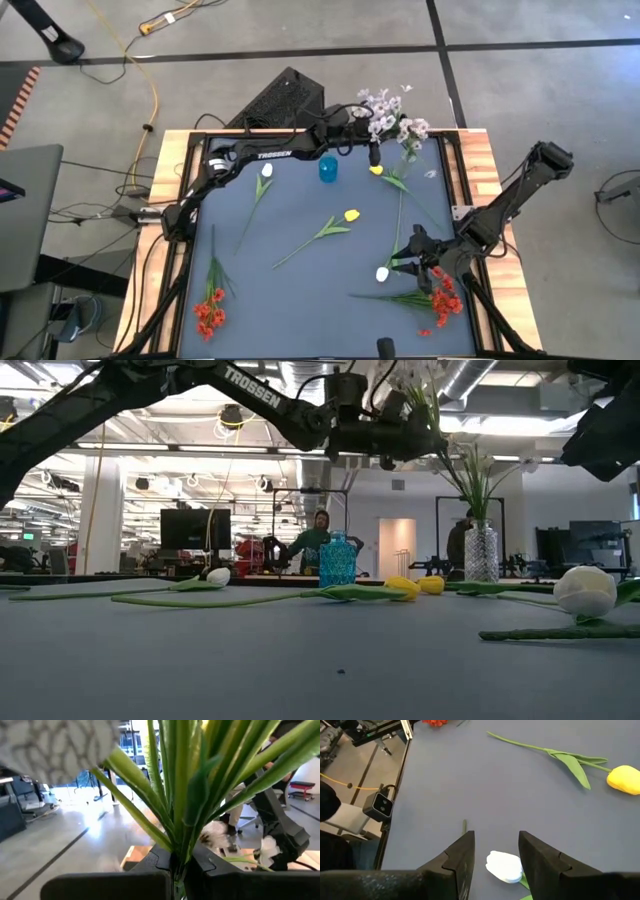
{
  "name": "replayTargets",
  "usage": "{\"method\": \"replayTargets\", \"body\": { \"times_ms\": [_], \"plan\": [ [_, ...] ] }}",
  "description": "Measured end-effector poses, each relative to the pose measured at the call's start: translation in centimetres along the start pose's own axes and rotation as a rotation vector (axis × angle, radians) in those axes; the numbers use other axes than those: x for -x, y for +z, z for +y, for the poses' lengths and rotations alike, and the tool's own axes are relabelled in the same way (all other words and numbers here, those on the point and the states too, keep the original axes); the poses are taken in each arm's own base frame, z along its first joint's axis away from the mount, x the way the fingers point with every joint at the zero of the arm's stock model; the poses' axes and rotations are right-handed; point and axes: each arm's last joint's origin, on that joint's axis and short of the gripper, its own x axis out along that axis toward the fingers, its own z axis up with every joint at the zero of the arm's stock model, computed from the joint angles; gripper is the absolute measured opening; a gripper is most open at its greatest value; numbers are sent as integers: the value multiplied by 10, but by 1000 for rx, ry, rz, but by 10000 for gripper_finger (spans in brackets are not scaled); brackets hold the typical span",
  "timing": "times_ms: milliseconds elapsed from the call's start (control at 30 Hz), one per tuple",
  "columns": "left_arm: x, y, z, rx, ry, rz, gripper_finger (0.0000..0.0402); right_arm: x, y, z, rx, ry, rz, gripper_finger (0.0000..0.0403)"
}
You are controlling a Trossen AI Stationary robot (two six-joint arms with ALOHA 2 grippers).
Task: Sort flowers into vase by color
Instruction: Put the white flowers into the transparent vase
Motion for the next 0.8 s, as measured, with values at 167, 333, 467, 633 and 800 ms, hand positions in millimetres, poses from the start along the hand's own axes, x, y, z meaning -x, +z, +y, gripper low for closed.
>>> {"method": "replayTargets", "body": {
  "times_ms": [167,333,467,633,800],
  "plan": [
    [-1,-3,-1,-7,-1,20,0,0,0,0,1,-1,0,177],
    [-2,3,-1,-7,-2,19,0,0,0,0,1,-2,1,177],
    [-2,2,-1,-15,-2,29,0,1,1,-1,24,-8,-5,177],
    [-2,-1,0,-9,14,58,0,9,9,-14,-1,-59,-32,177],
    [-4,0,-9,-22,28,61,0,17,20,-34,-49,-149,-69,177]
  ]
}}
